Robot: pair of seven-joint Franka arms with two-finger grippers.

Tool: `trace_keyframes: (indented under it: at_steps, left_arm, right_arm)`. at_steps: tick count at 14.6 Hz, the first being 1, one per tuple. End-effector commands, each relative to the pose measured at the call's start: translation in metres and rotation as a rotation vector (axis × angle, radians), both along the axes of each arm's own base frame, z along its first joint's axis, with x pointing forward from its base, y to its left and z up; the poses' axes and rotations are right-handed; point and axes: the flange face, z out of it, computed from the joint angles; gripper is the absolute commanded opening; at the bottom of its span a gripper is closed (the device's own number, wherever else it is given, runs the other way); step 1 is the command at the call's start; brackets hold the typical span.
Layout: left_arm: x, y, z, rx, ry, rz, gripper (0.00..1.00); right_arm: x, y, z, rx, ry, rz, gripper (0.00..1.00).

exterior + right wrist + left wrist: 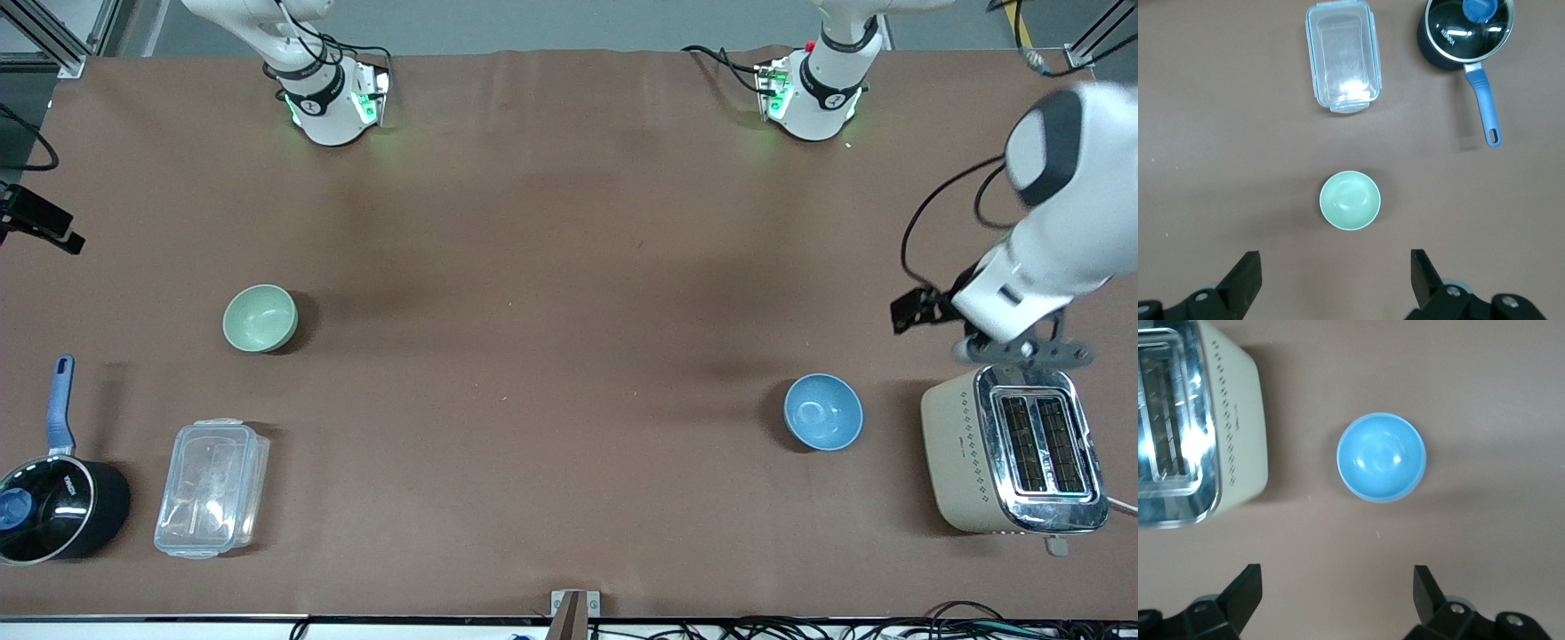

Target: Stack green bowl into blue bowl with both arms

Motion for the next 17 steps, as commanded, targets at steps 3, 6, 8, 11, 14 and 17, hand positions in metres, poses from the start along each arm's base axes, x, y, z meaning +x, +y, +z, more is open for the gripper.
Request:
trace_keyframes:
  at_steps: [3,6,8,11,14,17]
  left_arm:
    - [0.035,0.017,-0.1,0.003,-0.015,0.039,1.0]
    - [0.046,0.022,-0.157,-0.018,-0.03,0.057,1.0]
    - [0.05,0.033,-0.19,-0.028,-0.039,0.073,0.91]
    - [0.05,0.032,-0.216,-0.031,-0.024,0.075,0.65]
    - [0.049,0.027,-0.229,-0.035,-0.005,0.071,0.39]
    - [0.049,0.027,-0.235,-0.037,0.001,0.072,0.09]
  right_arm:
    - [-0.009,-0.021,-0.075,0.004,0.055,0.046,0.96]
    - [-0.017,-0.033,-0.145,0.014,0.09,0.034,0.96]
    - [-0.024,-0.034,-0.193,0.011,0.075,0.028,0.97]
    - [-0.034,-0.042,-0.256,0.005,0.059,0.011,0.97]
    - [-0.038,-0.042,-0.309,0.003,0.086,0.012,0.97]
    - [-0.038,-0.048,-0.352,-0.003,0.113,0.0,0.96]
